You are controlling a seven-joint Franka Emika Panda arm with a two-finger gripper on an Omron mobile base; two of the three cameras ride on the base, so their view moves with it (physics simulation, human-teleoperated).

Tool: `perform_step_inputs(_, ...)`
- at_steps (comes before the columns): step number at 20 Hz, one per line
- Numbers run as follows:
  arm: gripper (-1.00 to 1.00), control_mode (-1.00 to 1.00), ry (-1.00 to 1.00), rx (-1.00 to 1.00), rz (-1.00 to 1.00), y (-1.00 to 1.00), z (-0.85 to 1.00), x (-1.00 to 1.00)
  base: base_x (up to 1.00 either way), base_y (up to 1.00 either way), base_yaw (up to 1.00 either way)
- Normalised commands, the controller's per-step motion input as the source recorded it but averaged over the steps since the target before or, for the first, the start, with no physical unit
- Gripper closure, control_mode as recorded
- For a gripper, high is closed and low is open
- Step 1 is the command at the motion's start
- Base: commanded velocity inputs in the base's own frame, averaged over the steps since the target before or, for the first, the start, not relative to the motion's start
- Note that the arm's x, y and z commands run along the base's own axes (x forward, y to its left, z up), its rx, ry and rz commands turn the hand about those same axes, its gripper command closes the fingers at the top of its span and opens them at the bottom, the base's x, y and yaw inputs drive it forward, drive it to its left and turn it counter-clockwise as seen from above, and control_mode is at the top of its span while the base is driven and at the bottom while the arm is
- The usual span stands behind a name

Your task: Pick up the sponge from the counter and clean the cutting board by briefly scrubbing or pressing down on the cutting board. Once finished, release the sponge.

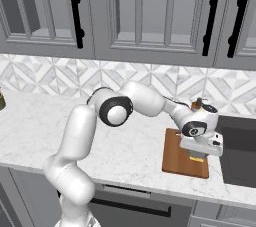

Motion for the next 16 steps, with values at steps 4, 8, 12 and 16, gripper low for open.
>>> perform_step_inputs(4,1.00,-1.00,0.00,-0.01,0.00,0.31,-0.48,-0.42,0.00,0.00,0.00)
perform_step_inputs(8,1.00,-1.00,0.00,0.00,0.00,0.37,-0.16,-0.79,0.00,0.00,0.00)
perform_step_inputs(12,1.00,-1.00,0.00,-0.01,0.00,0.41,-0.26,-0.54,0.00,0.00,0.00)
perform_step_inputs(16,1.00,-1.00,0.00,-0.01,0.00,0.31,-0.60,0.00,0.00,0.00,0.00)
